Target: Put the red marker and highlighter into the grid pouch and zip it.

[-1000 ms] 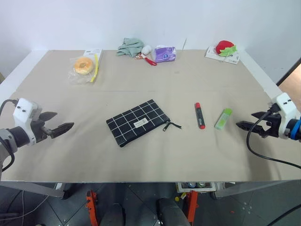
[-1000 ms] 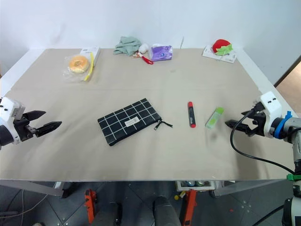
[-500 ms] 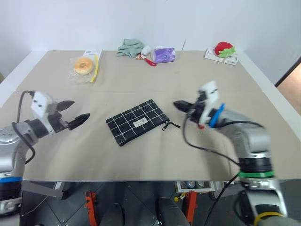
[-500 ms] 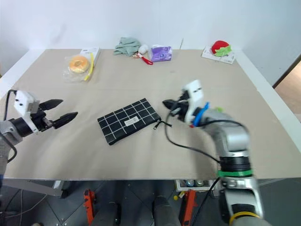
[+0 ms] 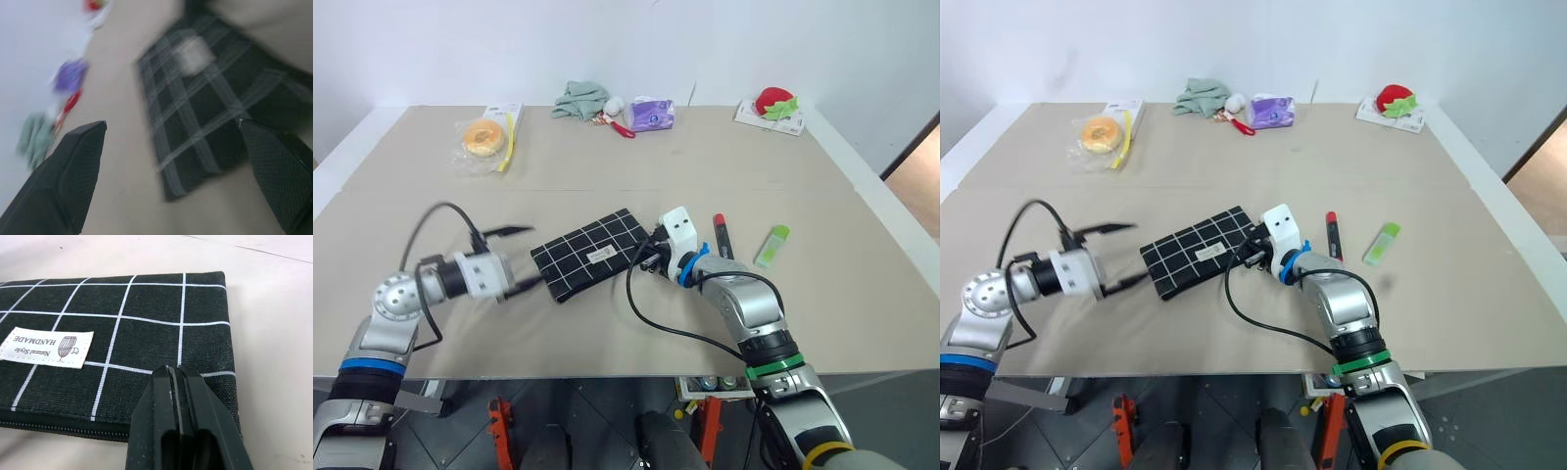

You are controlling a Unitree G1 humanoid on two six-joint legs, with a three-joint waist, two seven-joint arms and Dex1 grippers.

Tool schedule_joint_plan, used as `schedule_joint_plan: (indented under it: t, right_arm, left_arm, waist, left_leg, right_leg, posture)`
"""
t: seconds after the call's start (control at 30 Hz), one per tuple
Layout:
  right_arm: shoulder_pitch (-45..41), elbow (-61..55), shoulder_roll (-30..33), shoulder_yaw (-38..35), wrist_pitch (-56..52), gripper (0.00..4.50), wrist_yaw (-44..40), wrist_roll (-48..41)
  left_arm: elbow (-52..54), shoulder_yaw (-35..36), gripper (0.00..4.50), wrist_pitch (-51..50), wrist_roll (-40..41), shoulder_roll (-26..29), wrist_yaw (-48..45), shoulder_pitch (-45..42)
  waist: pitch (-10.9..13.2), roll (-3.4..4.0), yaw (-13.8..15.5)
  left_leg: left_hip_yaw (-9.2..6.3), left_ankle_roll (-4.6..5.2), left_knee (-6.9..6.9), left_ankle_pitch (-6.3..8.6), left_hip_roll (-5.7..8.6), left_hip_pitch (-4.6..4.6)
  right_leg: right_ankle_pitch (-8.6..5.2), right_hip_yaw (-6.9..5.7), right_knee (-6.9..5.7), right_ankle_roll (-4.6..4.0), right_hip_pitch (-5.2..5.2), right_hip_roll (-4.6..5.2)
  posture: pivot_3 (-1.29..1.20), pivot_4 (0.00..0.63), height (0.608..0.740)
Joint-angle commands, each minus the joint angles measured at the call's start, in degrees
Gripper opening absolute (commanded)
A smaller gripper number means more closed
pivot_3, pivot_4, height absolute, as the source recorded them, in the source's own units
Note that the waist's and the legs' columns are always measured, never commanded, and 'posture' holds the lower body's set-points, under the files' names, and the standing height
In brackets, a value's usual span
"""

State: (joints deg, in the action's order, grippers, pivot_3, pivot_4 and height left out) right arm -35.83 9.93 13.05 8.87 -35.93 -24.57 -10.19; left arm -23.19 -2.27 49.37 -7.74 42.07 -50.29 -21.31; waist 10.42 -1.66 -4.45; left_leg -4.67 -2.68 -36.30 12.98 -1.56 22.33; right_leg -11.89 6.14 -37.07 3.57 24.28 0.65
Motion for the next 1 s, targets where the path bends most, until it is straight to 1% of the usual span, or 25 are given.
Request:
schedule_joint_plan:
  t: [0.03, 0.17, 0.33, 0.47, 0.63, 0.77, 0.83, 0.9, 0.97, 1.0]
  right_arm:
    - [0.6, 1.8, -0.3, 0.7, -1.2, 0.08, 0.9, 1.8]
    - [0.4, 1.6, -0.8, 0.5, -1.1, 0.08, 0.8, 2.2]
    - [0.7, 0.7, -1.3, 0.7, -1.1, 0.08, 0.5, 2.7]
    - [1.0, 0.4, -1.3, 0.7, -1.1, 0.08, 0.3, 3.0]
    - [1.1, 0.0, -1.1, 0.6, -1.3, 0.08, 0.0, 3.1]
    - [1.6, -0.7, -1.1, 0.2, -1.6, 0.08, 0.1, 3.1]
    - [1.8, -1.1, -1.1, 0.2, -1.8, 0.0, 0.2, 3.2]
    - [2.0, -1.2, -1.2, 0.1, -1.8, 0.0, 0.2, 3.2]
    - [2.0, -1.3, -1.2, 0.1, -1.9, 0.0, 0.2, 3.2]
    - [2.0, -1.3, -1.3, 0.0, -1.8, 0.0, 0.2, 3.2]
  left_arm:
    - [-5.6, -2.1, 4.5, 12.1, -7.8, 3.1, 4.3, -2.8]
    - [-14.3, -3.9, 4.5, 19.4, -14.7, 3.9, 11.3, -6.2]
    - [-19.8, -7.0, 4.5, 22.4, -22.4, 2.6, 19.8, -11.2]
    - [-23.8, -9.8, 4.5, 23.1, -26.9, 1.5, 25.8, -14.6]
    - [-27.6, -13.9, 4.5, 23.2, -30.0, 0.0, 30.6, -17.5]
    - [-28.8, -17.2, 4.5, 22.7, -30.4, -2.3, 31.2, -18.5]
    - [-28.8, -17.9, 3.98, 22.5, -30.2, -2.8, 31.6, -18.9]
    - [-28.6, -18.7, 3.23, 22.2, -29.9, -3.3, 31.7, -19.2]
    - [-28.6, -19.5, 2.22, 21.9, -29.6, -3.7, 31.5, -19.5]
    - [-28.7, -19.9, 1.83, 21.7, -29.3, -3.8, 31.4, -19.7]
  waist:
    - [0.0, 0.0, 0.0]
    - [-0.2, 0.15, 0.0]
    - [-0.2, 0.21, 0.1]
    - [-0.3, 0.25, 0.1]
    - [-0.3, 0.33, 0.2]
    - [-0.5, 0.49, 0.3]
    - [-0.6, 0.58, 0.4]
    - [-0.6, 0.6, 0.4]
    - [-0.6, 0.6, 0.3]
    - [-0.6, 0.59, 0.3]
  left_leg:
    - [-0.02, 0.07, 0.0, -0.04, -0.02, -0.02]
    - [-0.05, 0.25, 0.0, -0.15, -0.11, -0.1]
    - [-0.05, 0.31, 0.0, -0.19, -0.11, -0.16]
    - [-0.06, 0.32, 0.0, -0.19, -0.1, -0.19]
    - [-0.07, 0.32, 0.0, -0.19, -0.1, -0.2]
    - [-0.07, 0.32, 0.0, -0.19, -0.08, -0.21]
    - [-0.09, 0.32, 0.0, -0.19, -0.08, -0.22]
    - [-0.09, 0.32, 0.0, -0.19, -0.06, -0.22]
    - [-0.09, 0.33, 0.0, -0.19, -0.06, -0.2]
    - [-0.09, 0.33, 0.01, -0.18, -0.06, -0.2]
  right_leg:
    - [-0.02, 0.0, 0.0, 0.04, -0.02, -0.04]
    - [0.08, 0.01, -0.02, 0.05, -0.07, -0.17]
    - [0.13, 0.01, -0.03, 0.11, -0.15, -0.18]
    - [0.15, 0.02, -0.03, 0.15, -0.17, -0.18]
    - [0.15, 0.02, -0.04, 0.16, -0.19, -0.19]
    - [0.13, 0.03, -0.03, 0.19, -0.24, -0.19]
    - [0.11, 0.02, -0.03, 0.2, -0.26, -0.19]
    - [0.1, 0.05, -0.02, 0.22, -0.27, -0.18]
    - [0.09, 0.04, -0.02, 0.22, -0.26, -0.18]
    - [0.09, 0.04, -0.02, 0.22, -0.25, -0.18]
  posture:
    - [0.0, 0.15, 0.739]
    - [0.0, 0.15, 0.739]
    - [0.0, 0.15, 0.739]
    - [0.0, 0.15, 0.739]
    - [0.0, 0.15, 0.739]
    - [0.0, 0.15, 0.739]
    - [0.0, 0.15, 0.739]
    - [0.0, 0.15, 0.739]
    - [0.0, 0.15, 0.739]
    - [0.0, 0.15, 0.739]
